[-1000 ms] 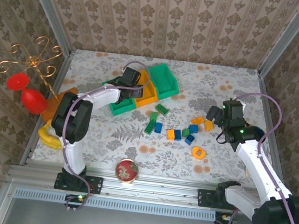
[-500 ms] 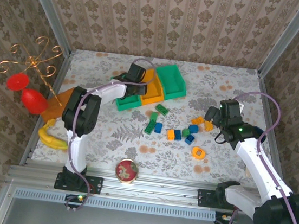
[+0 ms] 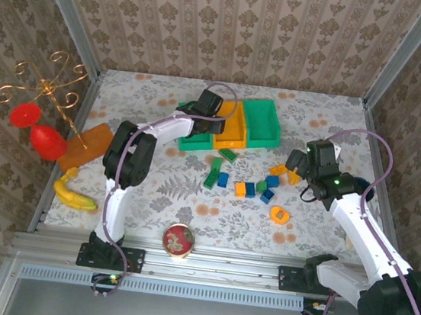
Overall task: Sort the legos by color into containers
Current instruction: Rotate the container at the top-center of the table.
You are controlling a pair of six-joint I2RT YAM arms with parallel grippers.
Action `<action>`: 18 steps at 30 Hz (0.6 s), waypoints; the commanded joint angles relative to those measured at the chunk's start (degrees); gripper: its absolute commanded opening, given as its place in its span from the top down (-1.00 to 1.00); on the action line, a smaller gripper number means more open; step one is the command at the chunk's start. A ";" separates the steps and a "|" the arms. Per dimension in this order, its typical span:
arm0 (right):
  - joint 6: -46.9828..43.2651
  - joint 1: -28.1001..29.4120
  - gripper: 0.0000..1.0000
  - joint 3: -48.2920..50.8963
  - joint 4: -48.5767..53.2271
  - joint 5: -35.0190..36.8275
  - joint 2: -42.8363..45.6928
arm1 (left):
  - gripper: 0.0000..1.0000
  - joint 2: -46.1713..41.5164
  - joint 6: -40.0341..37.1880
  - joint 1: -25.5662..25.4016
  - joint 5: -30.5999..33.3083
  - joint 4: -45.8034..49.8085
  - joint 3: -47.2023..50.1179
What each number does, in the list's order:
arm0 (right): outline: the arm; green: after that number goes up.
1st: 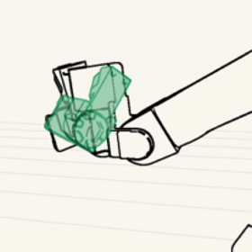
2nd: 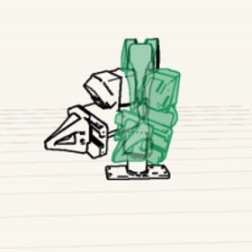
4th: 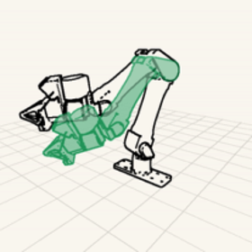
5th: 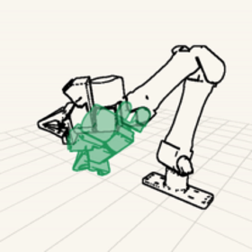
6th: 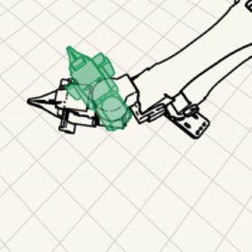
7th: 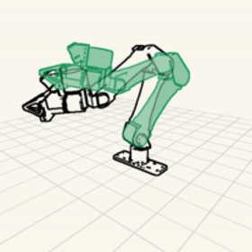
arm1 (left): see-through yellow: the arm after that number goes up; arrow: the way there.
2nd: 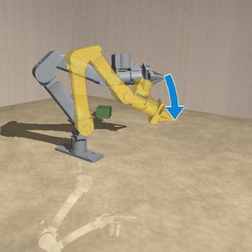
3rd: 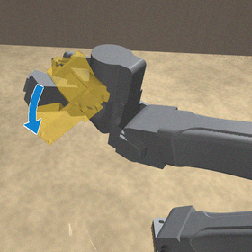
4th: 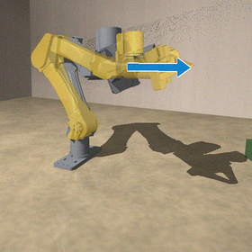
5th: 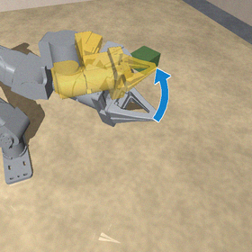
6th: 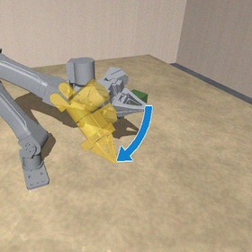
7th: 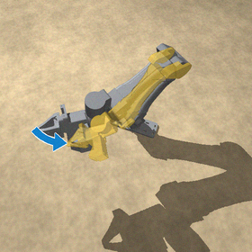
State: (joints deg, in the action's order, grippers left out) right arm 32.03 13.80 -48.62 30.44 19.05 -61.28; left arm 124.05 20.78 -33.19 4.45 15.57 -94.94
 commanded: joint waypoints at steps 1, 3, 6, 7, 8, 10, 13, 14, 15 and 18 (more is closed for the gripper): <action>1.72 0.60 -1.00 -0.42 0.93 0.06 -1.03 | -0.07 2.16 -0.12 -1.47 -0.69 2.69 -3.62; 1.98 0.78 -1.00 -0.42 1.14 0.08 -1.28 | -0.07 3.40 -0.23 -1.88 -0.67 3.02 -5.24; 2.49 0.97 -1.00 -0.42 1.41 -0.07 -1.56 | -0.07 5.15 -0.60 -1.97 -0.80 3.97 -8.03; 2.58 1.05 -1.00 -0.42 1.46 -0.16 -1.65 | -0.07 5.70 -0.78 -1.96 -0.76 4.27 -8.94; 2.64 1.05 -1.00 -0.34 1.42 -0.20 -1.65 | -0.07 6.38 -0.91 -1.97 -0.68 4.78 -10.04; 2.77 1.14 -1.00 -0.25 1.27 -0.26 -1.74 | -0.07 7.52 -1.26 -1.97 -0.92 5.55 -12.08; 2.95 1.23 -1.00 -0.07 0.93 -0.45 -1.79 | -0.07 9.19 -1.64 -1.97 -1.37 6.20 -14.74; 2.91 1.27 -1.00 0.01 0.66 -0.50 -1.83 | -0.07 9.73 -1.62 -1.97 -1.54 6.48 -15.60; 2.80 1.23 -1.00 0.09 0.59 -0.65 -1.91 | -0.07 10.26 -1.61 -1.99 -1.64 6.72 -16.49; 2.60 1.27 -1.00 0.49 -0.16 -1.11 -1.92 | -0.08 11.27 -1.70 -2.05 -1.84 7.18 -18.49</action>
State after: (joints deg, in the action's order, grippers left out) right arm 33.47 14.59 -48.60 30.41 18.81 -62.74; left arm 134.10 20.69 -35.07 3.81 21.06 -110.52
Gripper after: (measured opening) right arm 0.999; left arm 0.541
